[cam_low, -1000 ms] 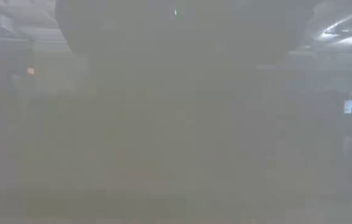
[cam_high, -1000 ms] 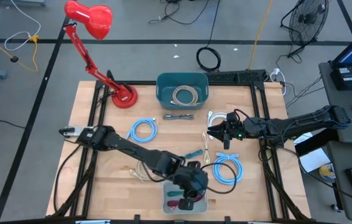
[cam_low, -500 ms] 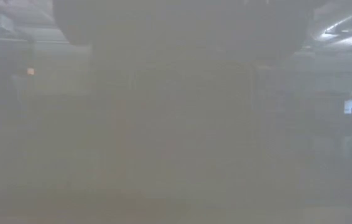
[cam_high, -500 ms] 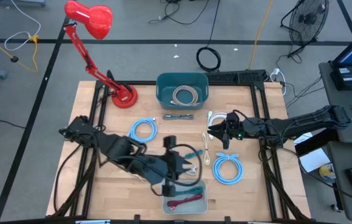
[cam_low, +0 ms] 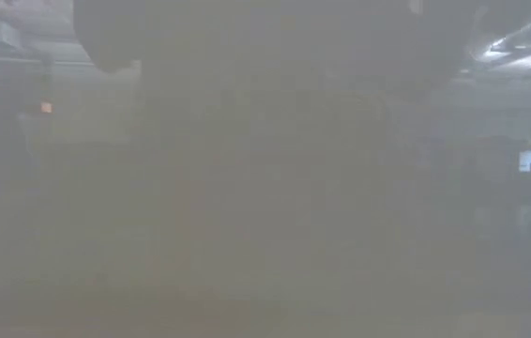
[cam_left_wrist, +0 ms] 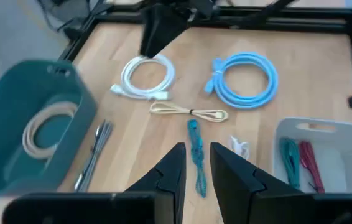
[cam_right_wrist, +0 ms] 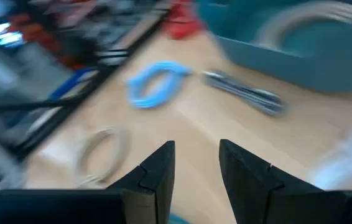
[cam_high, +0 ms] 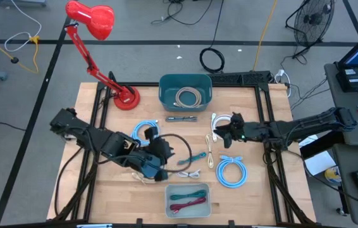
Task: Pick & Place USB Port
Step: Put the white hdmi cable into the green bin
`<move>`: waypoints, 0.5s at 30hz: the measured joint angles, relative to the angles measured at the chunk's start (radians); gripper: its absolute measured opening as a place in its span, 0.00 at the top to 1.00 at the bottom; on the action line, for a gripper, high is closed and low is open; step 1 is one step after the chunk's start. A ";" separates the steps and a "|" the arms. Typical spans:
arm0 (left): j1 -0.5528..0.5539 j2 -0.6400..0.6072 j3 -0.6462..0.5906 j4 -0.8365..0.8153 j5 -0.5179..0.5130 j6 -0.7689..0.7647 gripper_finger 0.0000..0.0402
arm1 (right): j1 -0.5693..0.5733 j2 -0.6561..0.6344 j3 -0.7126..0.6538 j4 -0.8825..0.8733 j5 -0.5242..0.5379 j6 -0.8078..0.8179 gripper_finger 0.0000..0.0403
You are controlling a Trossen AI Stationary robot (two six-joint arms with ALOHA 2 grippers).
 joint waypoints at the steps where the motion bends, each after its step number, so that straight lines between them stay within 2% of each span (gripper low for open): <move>1: 0.003 -0.022 -0.038 0.007 0.000 -0.024 0.81 | 0.000 0.000 0.000 -0.042 0.033 0.047 0.71; 4: 0.020 -0.077 -0.134 0.044 0.000 -0.070 0.81 | -0.012 0.000 0.000 -0.146 0.079 0.125 0.71; 7: 0.045 -0.124 -0.198 0.041 0.000 -0.109 0.81 | -0.037 0.000 0.000 -0.251 0.081 0.179 0.72; 11: 0.097 -0.170 -0.234 0.043 0.001 -0.137 0.81 | -0.075 0.000 0.000 -0.349 0.076 0.266 0.75; 15: 0.156 -0.182 -0.234 0.045 0.006 -0.104 0.81 | -0.121 0.003 0.000 -0.360 0.022 0.221 0.79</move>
